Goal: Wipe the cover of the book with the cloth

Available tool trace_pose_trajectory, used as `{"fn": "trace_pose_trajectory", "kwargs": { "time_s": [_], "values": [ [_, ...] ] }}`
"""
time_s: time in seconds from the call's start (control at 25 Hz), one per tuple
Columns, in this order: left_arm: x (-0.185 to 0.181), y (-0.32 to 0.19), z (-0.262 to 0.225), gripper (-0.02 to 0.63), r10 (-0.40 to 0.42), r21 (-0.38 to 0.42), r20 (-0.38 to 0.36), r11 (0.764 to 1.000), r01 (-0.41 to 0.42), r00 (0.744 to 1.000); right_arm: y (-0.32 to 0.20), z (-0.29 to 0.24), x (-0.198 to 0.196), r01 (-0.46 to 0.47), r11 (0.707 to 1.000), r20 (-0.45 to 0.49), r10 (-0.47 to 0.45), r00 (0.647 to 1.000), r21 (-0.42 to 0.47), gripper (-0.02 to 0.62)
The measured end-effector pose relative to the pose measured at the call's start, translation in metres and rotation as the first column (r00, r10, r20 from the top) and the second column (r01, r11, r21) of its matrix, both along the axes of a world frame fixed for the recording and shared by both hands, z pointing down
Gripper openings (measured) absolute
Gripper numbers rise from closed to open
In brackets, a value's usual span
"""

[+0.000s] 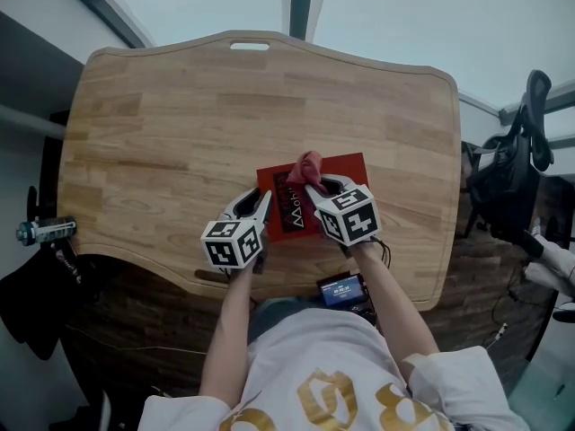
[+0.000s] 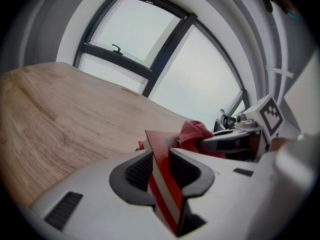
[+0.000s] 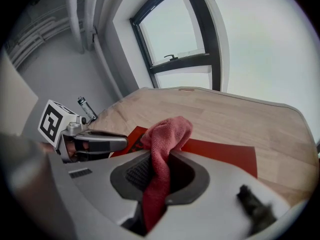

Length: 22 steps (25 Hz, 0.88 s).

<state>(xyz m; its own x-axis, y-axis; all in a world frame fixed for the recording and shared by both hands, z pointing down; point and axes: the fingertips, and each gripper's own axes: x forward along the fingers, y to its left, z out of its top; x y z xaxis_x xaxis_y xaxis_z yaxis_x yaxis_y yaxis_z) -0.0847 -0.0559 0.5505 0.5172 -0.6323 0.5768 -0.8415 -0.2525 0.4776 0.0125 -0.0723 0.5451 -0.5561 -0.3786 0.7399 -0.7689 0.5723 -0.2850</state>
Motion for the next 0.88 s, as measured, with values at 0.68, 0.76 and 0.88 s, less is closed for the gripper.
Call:
{"fn": "trace_pose_trajectory", "kwargs": {
  "time_s": [0.68, 0.76, 0.88],
  "values": [
    [0.0, 0.001, 0.001, 0.104, -0.012, 0.006, 0.006, 1.0, 0.012, 1.0, -0.01, 0.001, 0.048, -0.121, 0.993, 0.007, 0.121, 0.993, 0.0, 0.069],
    [0.0, 0.001, 0.001, 0.104, -0.013, 0.004, 0.006, 1.0, 0.013, 1.0, -0.012, 0.001, 0.054, -0.136, 0.991, 0.004, 0.136, 0.991, 0.001, 0.069],
    [0.0, 0.001, 0.0, 0.104, -0.014, 0.005, 0.005, 1.0, 0.014, 1.0, -0.013, 0.001, 0.062, -0.149, 0.989, -0.001, 0.149, 0.989, 0.006, 0.069]
  ]
}}
